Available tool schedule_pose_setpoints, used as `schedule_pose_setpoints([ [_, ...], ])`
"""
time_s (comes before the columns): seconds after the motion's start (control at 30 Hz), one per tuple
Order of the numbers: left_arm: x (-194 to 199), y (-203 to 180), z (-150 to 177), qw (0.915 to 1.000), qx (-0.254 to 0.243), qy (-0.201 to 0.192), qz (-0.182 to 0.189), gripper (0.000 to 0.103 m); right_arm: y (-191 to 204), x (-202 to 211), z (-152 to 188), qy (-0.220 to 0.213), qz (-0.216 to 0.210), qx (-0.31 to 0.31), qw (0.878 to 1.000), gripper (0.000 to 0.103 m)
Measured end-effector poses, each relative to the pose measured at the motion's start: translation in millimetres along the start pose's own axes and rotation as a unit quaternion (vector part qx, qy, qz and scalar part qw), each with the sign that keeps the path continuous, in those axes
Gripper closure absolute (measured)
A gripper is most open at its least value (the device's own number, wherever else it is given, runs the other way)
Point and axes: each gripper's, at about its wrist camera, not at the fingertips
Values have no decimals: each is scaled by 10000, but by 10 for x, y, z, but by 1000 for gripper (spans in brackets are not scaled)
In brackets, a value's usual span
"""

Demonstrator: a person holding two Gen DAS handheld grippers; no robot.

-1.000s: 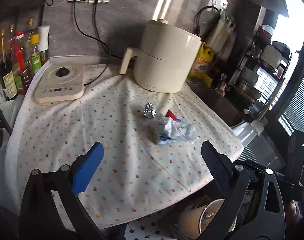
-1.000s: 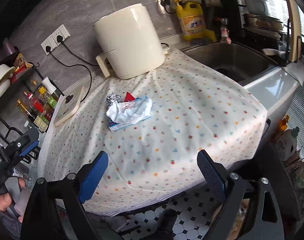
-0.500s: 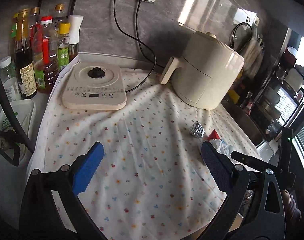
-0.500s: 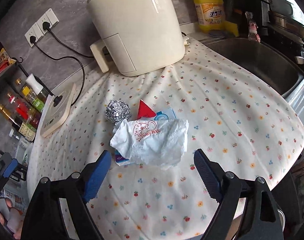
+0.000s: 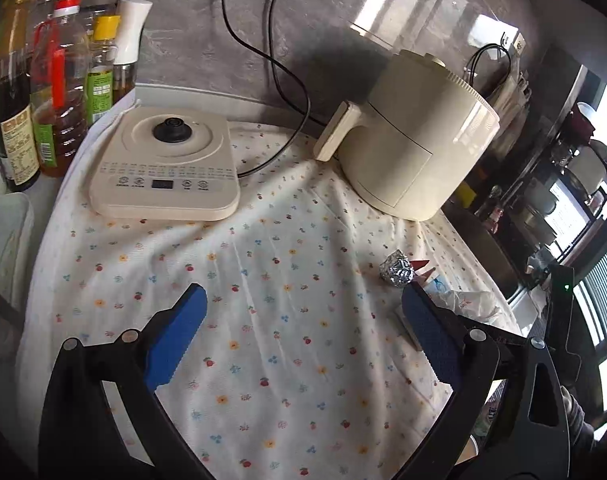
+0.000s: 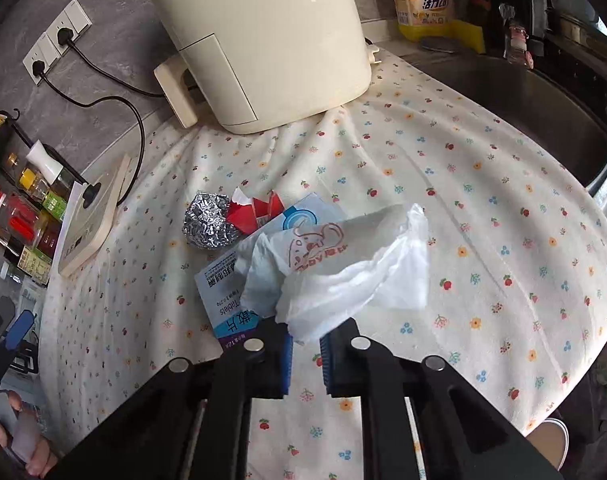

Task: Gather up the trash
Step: 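Grasp the white printed plastic bag with the right tool while the left tool grasps the foil ball, then carry both items over the white bin and open the right tool to drop the plastic bag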

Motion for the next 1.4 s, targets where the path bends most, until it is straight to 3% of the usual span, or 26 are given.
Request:
schedule_pose_setpoints([
  [0.27, -575, -481, -27, 9962, -444, 430, 609, 6, -316, 363, 71, -289, 98, -256, 9992, 96],
  [0.57, -1133, -815, -82, 9888, -752, 712, 1076, 7, -779, 707, 212, -592, 675, -853, 9923, 96],
  [0.73, -1423, -884, -97, 9853, -800, 913, 1200, 24, -1019, 895, 334, -706, 1042, -1111, 9858, 96],
  [0.87, -1621, -949, -38, 9826, -827, 1101, 1248, 28, -1190, 1007, 460, -702, 1248, -1358, 9803, 96],
  [0.9, -1671, -968, -13, 9820, -858, 1180, 1197, 35, -1218, 1029, 486, -696, 1277, -1396, 9795, 96],
  [0.93, -1718, -973, 13, 9819, -869, 1275, 1097, 54, -1241, 1051, 510, -693, 1293, -1420, 9789, 96],
  [0.97, -1753, -959, 37, 9822, -838, 1366, 979, 59, -1259, 1074, 530, -700, 1305, -1428, 9786, 96],
  [1.4, -1113, -818, 72, 9920, -492, 912, 723, 60, -1275, 1226, 625, -712, 1003, -1217, 9849, 96],
])
Point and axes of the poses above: each gripper's, at about its wrist camera, not at the fingertips, and x roughly against the way its jaws point, y to its left, z to its underside, and after that the axes turned 3 degrees about -y, right-handed
